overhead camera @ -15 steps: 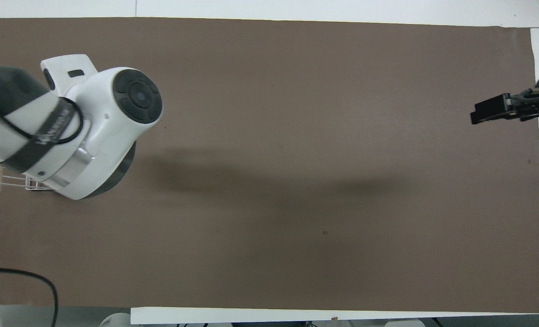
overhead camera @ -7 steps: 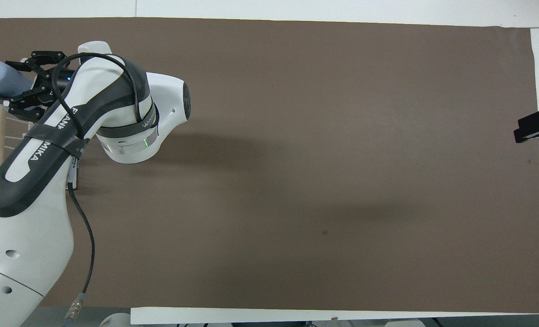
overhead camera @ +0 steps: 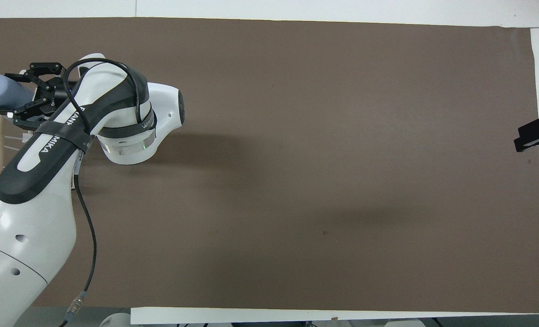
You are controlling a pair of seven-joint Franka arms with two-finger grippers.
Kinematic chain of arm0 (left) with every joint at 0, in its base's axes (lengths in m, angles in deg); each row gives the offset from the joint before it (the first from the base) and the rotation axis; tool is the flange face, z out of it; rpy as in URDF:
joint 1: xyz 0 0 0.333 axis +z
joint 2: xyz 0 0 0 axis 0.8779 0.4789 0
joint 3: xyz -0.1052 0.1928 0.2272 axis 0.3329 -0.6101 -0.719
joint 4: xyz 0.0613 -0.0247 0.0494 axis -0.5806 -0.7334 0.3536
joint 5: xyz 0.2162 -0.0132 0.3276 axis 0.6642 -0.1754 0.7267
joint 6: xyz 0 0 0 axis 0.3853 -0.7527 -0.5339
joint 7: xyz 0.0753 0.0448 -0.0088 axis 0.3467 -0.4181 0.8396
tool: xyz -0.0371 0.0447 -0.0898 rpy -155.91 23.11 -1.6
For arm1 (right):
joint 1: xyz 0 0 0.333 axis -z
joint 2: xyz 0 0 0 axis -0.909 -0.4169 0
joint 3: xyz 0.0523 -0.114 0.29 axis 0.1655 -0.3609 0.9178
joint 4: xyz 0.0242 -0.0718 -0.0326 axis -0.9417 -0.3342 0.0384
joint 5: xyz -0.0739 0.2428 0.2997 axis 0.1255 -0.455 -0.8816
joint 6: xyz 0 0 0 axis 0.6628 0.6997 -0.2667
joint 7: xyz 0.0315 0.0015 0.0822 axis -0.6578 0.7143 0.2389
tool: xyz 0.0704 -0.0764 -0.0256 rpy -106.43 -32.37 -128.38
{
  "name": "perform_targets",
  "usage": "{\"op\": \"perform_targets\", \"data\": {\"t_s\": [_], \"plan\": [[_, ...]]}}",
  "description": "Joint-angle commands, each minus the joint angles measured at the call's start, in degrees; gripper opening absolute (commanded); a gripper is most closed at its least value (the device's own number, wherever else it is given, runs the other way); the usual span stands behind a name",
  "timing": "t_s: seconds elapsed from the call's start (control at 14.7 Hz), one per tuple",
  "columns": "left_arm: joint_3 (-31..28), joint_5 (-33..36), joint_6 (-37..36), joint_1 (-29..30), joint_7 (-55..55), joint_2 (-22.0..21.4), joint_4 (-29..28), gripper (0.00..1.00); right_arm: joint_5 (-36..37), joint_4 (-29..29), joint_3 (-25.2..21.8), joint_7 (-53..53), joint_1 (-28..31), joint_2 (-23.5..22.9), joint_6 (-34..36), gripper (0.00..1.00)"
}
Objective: Hang cup on cup holder
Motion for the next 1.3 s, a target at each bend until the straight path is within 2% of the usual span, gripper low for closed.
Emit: {"op": "perform_targets", "data": {"t_s": [0.0,0.2,0.34,0.41,0.48,0.55,0.68,0.75,0.89,1.02,1.23], "plan": [[0.45,0.45,1.86,2.24,3.08,2.15,-0.36,0.0,-0.1,-0.91,0.59,-0.04,0.69,0.75,0.42,0.99],[0.45,-5.08,4.23,2.25,4.67,2.42,-0.27,0.0,-0.1,-3.36,0.67,-0.13,0.34,2.76,1.21,0.99],[0.53,-5.88,5.99,2.16,6.16,2.42,-0.36,0.0,-0.18,-4.34,0.67,-0.13,0.42,3.48,0.86,0.99],[0.62,-6.84,6.34,2.16,5.99,2.42,-0.36,0.02,-0.18,-4.17,0.67,-0.04,0.34,3.39,0.6,0.99],[0.54,-8.07,6.7,1.99,5.99,2.42,-0.36,0.1,-0.36,-3.99,0.76,-0.21,0.07,3.3,0.25,0.99],[0.62,-8.25,6.79,1.73,5.9,2.42,-0.27,0.34,-0.45,-3.9,0.94,-0.21,-0.02,3.3,0.16,0.99],[0.54,-9.82,6.96,1.64,5.81,3.29,2.7,0.96,-1.15,-3.99,0.85,-0.04,0.33,3.21,0.16,0.99],[0.54,-10.27,6.96,1.55,5.9,3.73,3.41,1.0,-1.15,-3.99,0.85,0.05,0.25,3.21,0.07,0.99],[0.71,-11.06,8.36,1.55,5.11,3.65,3.51,1.0,-1.15,-3.99,0.85,-0.04,0.16,3.21,0.07,0.99],[0.71,-16.22,8.19,0.32,4.67,2.95,4.21,1.0,-1.15,-3.9,0.85,-0.13,-0.02,3.21,0.16,0.99],[0.71,-24.39,8.89,1.11,-1.11,2.68,9.29,1.0,-1.24,-4.34,0.85,-0.04,-0.02,3.39,0.33,0.99]]}}
